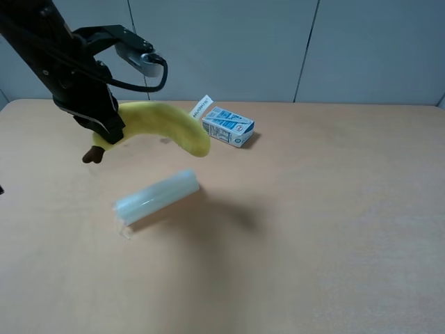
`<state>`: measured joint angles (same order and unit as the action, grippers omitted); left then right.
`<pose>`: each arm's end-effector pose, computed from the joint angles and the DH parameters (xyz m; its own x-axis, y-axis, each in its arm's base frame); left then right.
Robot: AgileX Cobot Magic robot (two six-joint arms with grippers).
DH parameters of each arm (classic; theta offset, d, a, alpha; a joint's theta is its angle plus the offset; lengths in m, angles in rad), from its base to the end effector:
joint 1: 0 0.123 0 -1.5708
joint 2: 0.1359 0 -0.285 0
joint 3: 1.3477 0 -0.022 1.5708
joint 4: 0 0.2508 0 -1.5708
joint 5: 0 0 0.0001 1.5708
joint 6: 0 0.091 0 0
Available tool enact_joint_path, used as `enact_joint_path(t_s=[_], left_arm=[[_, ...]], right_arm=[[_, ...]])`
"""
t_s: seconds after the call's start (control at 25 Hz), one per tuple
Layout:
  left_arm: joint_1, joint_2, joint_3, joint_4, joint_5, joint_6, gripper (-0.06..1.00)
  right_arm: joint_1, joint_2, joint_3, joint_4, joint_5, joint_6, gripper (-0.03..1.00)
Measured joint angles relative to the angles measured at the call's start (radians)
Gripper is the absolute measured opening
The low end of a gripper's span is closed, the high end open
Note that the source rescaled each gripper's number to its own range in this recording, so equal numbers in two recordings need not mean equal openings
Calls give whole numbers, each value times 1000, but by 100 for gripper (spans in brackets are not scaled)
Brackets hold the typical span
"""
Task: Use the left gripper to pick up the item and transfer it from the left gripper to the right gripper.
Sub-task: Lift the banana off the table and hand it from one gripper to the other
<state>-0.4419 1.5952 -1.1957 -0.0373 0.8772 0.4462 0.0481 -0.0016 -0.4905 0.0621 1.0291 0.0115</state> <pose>0.2924 -0.1412 0.2638 -0.5860 0.7305 -0.3506 0.7426 0.6573 0.1284 -0.0030 0.0047 0.2773 -0.4373 0.0225 -0.8990 -0.0769 0.9951 0.0623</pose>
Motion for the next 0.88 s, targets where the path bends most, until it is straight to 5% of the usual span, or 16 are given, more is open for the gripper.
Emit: enact_joint_path(t_s=[0.32, 0.52, 0.76, 0.88], left_arm=[[-136, 0, 0, 0, -67, 101, 0], [-191, 0, 0, -2, -92, 111, 0], [-207, 0, 0, -39, -107, 111, 0], [-207, 0, 0, -48, -111, 111, 0]], right_arm=[[0, 0, 0, 12, -1, 3, 100], [0, 129, -61, 143, -17, -21, 100], [7, 423, -173, 407, -28, -357, 100], [109, 536, -218, 508, -100, -488, 100]])
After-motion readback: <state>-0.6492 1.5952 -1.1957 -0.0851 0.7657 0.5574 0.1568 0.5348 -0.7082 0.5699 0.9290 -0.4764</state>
